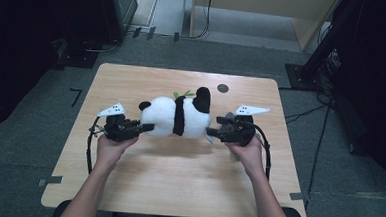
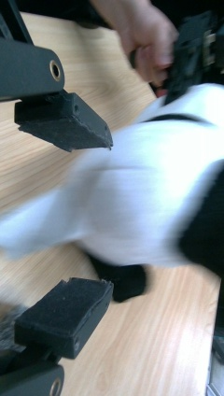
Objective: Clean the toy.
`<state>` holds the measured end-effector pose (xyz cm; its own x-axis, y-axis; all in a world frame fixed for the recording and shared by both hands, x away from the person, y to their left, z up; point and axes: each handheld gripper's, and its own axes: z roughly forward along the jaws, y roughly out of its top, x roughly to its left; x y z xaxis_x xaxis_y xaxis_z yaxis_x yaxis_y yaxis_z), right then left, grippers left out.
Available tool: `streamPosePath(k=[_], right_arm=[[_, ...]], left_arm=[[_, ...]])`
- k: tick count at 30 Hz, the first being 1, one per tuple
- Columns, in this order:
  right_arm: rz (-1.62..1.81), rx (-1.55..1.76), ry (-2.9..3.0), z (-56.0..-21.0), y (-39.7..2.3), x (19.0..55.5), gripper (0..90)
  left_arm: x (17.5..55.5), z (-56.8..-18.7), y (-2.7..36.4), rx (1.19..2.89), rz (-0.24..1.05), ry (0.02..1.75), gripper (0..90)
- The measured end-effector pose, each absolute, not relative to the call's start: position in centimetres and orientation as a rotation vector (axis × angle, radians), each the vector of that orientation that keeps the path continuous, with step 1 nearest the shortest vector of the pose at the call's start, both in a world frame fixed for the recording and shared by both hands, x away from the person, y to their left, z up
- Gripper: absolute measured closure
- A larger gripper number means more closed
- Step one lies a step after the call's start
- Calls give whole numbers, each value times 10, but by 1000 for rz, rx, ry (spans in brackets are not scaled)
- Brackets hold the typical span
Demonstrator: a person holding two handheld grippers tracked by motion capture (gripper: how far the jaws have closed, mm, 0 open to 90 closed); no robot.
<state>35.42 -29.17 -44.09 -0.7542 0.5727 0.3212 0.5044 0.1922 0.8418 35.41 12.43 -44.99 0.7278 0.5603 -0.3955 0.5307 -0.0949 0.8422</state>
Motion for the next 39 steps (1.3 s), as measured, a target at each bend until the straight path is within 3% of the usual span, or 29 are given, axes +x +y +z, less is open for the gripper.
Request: streamPosePath(k=[6,8,13,21,32,36,39], right_arm=[[1564,1011,2474,-454,-273,356,276],[1557,976,2493,-455,-265,356,348],[1507,955,2490,-447,-261,351,387],[1559,1016,2493,-436,-269,347,380],[1381,1064,2545,-455,-255,351,355],[1387,1047,2508,-457,-258,353,341],[1370,1052,2494,-460,-262,353,341]], left_arm=[[356,-451,123,1690,-61,859,679],[357,-453,119,1697,-84,866,660],[356,-455,118,1723,-62,873,445],[355,-456,112,1798,-23,904,301],[363,-478,112,1848,-83,969,274],[363,-477,114,1861,32,971,257],[363,-477,114,1867,35,963,257]])
